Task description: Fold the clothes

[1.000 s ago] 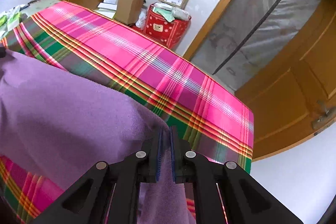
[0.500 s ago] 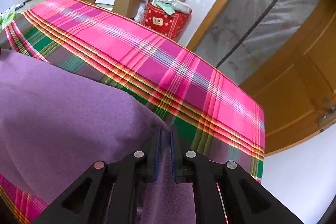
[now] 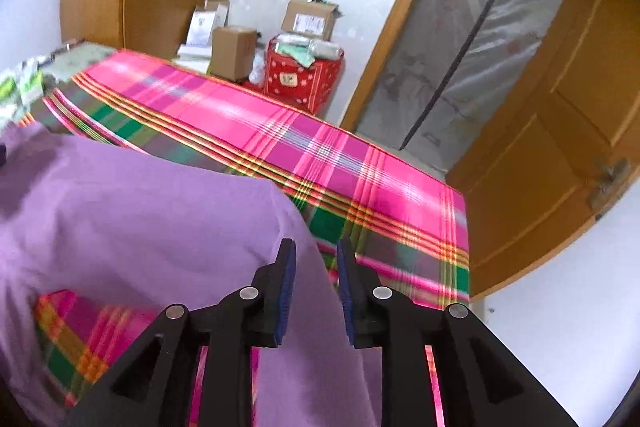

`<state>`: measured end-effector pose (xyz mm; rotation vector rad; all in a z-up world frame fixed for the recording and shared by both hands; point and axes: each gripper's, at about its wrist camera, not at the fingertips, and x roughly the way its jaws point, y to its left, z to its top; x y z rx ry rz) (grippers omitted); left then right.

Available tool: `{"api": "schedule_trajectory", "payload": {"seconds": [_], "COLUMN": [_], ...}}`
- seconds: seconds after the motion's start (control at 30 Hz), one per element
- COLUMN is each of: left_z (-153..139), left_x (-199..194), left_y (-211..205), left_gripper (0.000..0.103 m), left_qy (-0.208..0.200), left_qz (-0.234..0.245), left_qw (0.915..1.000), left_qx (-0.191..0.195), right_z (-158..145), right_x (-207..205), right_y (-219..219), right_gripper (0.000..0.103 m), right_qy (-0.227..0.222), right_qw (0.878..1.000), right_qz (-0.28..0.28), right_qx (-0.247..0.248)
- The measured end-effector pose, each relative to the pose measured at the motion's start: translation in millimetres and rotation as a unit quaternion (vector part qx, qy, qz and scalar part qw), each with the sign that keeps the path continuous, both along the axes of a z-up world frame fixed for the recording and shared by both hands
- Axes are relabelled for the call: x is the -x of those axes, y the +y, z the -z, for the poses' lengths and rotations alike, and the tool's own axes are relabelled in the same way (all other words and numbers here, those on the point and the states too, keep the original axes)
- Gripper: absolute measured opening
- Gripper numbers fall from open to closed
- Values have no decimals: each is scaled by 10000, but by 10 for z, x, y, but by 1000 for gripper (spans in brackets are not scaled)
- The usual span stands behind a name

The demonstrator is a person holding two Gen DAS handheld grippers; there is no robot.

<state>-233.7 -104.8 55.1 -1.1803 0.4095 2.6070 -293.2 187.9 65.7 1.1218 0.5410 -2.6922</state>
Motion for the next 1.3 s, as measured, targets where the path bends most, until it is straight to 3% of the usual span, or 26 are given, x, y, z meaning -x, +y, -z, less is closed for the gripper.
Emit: {"api": "schedule_trajectory", "payload": {"seconds": [0.27,0.53,0.6,0.73,0.97,1.03,1.17,1.23,1.3], "left_z": [-97,-52,-47,17,186,238,316,347,419], "left_x": [-814,-1476,-1627,-1828,-2165,-2237,-2322,-2354,-2348], "left_y": [-170,-620,-753,-942,-1194,-1243,-1305,-1316,-1308], "left_gripper": [13,17,20,24,29,32,32,33,34], "left_qy": [-31,-173,-134,-115,-162,-192,-258,-269,-363], "left_qz": [-329,-1382,-1631,-2086,-2683,-2778,-2895,-2903,-2928], "left_qw": [9993,9851,9770,9636,9331,9246,9146,9094,9053], "left_qx": [-165,-1008,-1365,-1669,-2390,-2599,-2810,-2966,-3055], "right_z": [-113,123,240,444,641,677,689,710,738], "right_x": [-1091,-1916,-2068,-2272,-2572,-2656,-2734,-2767,-2820], "right_y": [-7,-286,-392,-601,-874,-930,-957,-975,-1001], "right_gripper": [25,34,34,34,35,42,44,59,64], "right_qy": [104,-82,-150,-340,-265,-203,-100,-101,-90], "right_qw": [9981,9929,9907,9855,9791,9763,9730,9714,9689], "right_qz": [-335,-986,-1220,-1548,-1967,-2125,-2278,-2346,-2454], "right_qx": [507,654,582,599,453,356,346,351,311]}}
